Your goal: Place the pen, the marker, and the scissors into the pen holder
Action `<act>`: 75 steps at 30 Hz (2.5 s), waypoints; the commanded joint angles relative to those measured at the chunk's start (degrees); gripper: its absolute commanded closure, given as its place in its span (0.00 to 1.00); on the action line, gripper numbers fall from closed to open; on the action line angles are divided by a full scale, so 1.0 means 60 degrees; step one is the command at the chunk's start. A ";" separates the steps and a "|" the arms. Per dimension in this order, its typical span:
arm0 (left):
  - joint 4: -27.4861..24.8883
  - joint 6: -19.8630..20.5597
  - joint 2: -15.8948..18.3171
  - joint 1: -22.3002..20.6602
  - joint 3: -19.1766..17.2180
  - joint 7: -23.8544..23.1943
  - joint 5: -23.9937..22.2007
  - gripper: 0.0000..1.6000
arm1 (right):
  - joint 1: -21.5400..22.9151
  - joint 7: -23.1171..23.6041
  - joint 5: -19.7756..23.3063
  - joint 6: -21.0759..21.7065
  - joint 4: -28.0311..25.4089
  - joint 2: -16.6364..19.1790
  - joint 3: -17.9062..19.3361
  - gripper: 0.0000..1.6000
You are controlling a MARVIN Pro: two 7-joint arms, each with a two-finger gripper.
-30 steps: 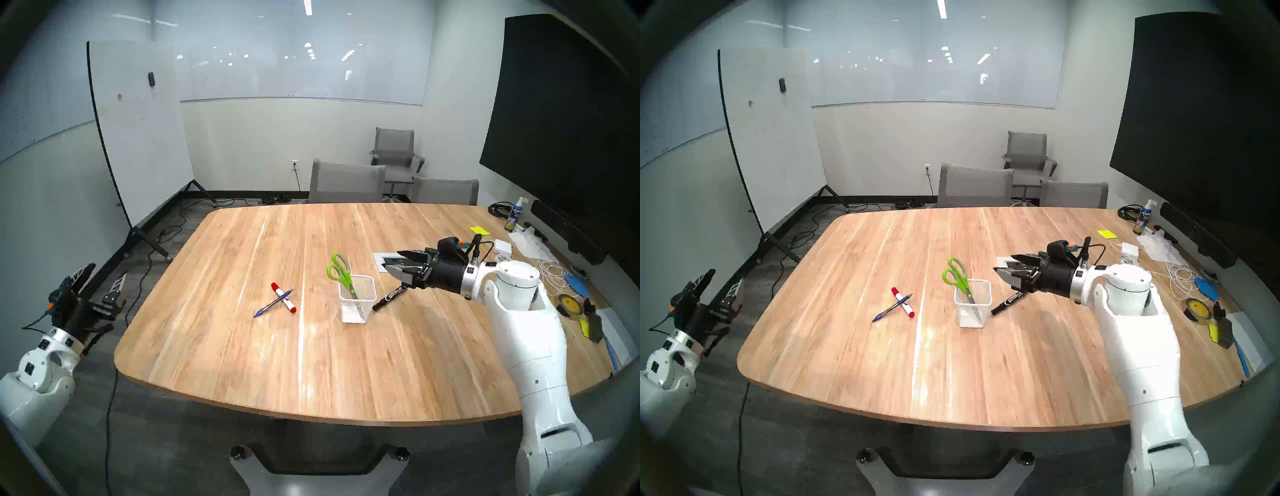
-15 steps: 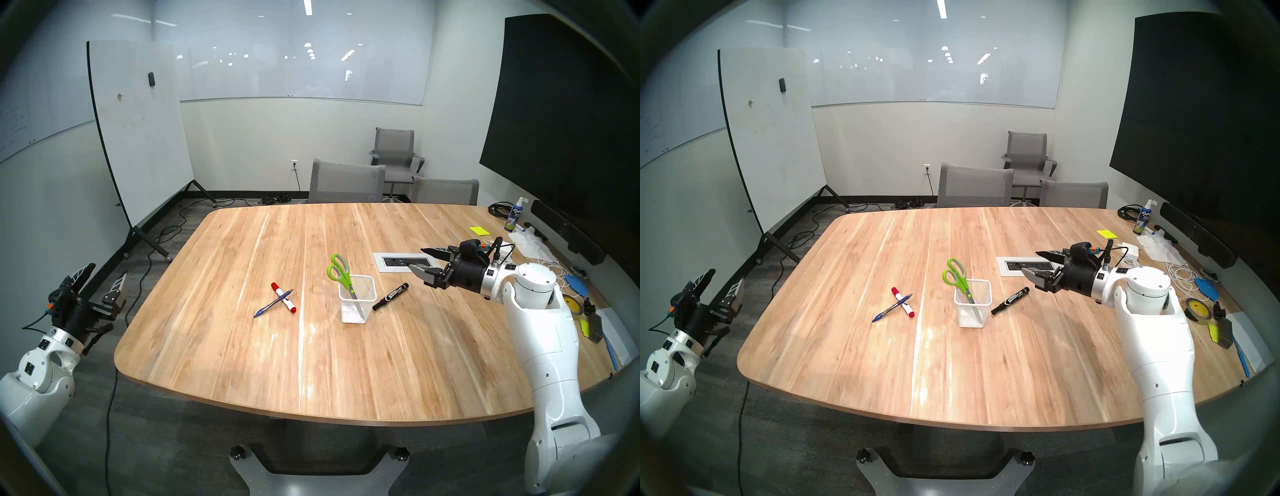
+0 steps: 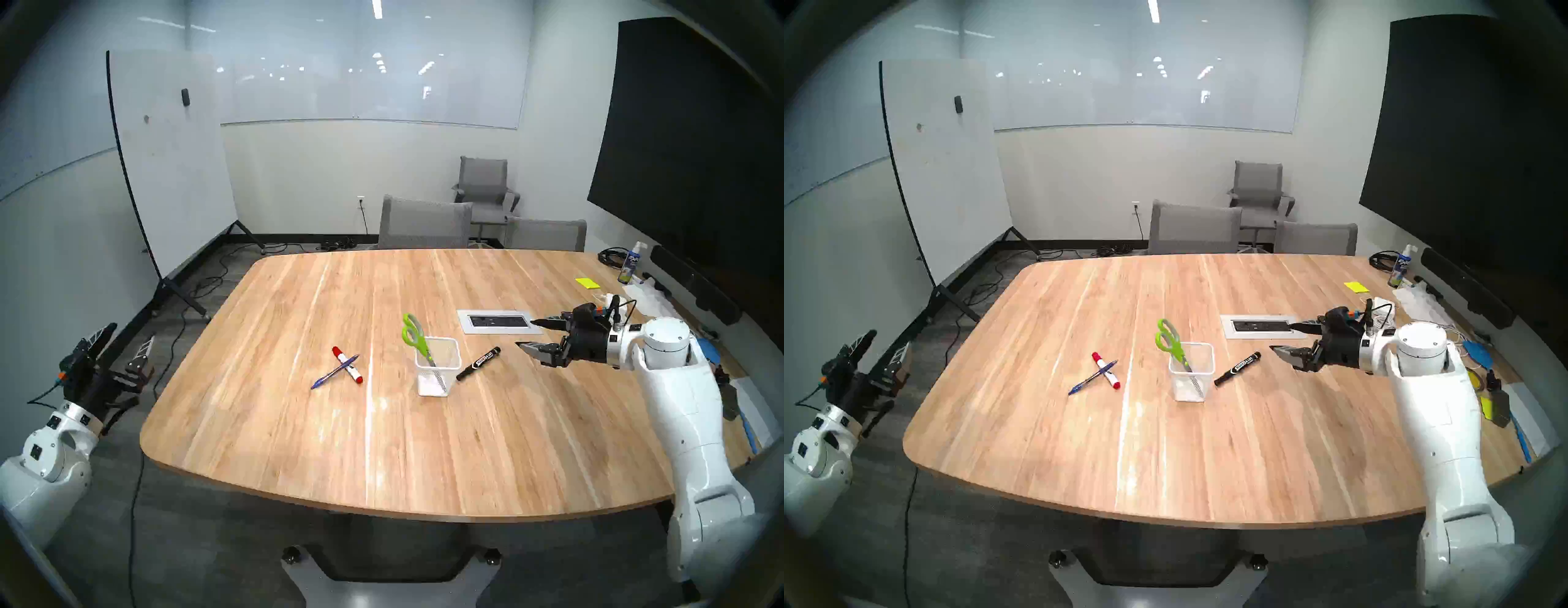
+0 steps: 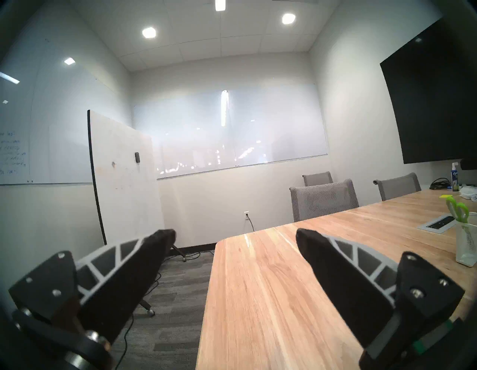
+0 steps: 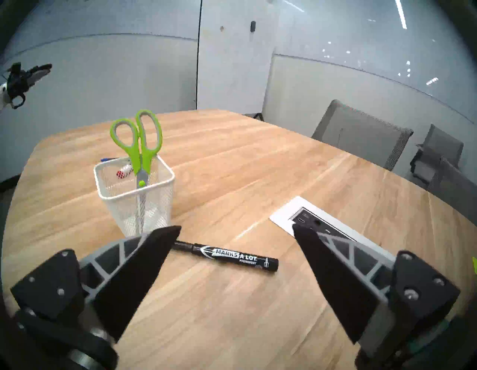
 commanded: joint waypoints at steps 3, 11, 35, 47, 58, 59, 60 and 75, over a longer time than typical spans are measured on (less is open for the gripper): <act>-0.0036 -0.0030 -0.0001 -0.0014 -0.0122 0.0006 -0.0010 0.00 | 0.1142 0.0168 -0.0376 -0.0460 0.0308 0.0277 -0.0402 0.00; -0.0040 -0.0028 -0.0003 -0.0008 -0.0129 0.0005 -0.0010 0.00 | 0.1797 0.0610 -0.0648 -0.0834 0.0880 0.0146 -0.0822 0.00; -0.0052 -0.0019 -0.0007 0.0011 -0.0150 0.0002 -0.0013 0.00 | 0.2333 0.1131 -0.1137 -0.1667 0.1479 -0.0073 -0.1593 0.00; -0.0053 -0.0018 -0.0008 0.0012 -0.0152 0.0001 -0.0014 0.00 | 0.2365 0.1034 -0.1503 -0.1782 0.1247 -0.0192 -0.1976 0.00; -0.0057 -0.0015 -0.0010 0.0017 -0.0158 0.0000 -0.0014 0.00 | 0.2414 0.0916 -0.1811 -0.1942 0.1511 -0.0388 -0.2189 0.00; -0.0057 -0.0015 -0.0010 0.0017 -0.0158 0.0000 -0.0014 0.00 | 0.2437 0.0914 -0.1848 -0.1950 0.1551 -0.0406 -0.2213 0.00; -0.0057 -0.0015 -0.0009 0.0017 -0.0158 0.0000 -0.0014 0.00 | 0.2457 0.0908 -0.1874 -0.1972 0.1596 -0.0423 -0.2231 0.00; -0.0053 -0.0018 -0.0008 0.0012 -0.0152 0.0001 -0.0013 0.00 | 0.2961 0.0564 -0.2335 -0.2316 0.2839 -0.0885 -0.2548 0.00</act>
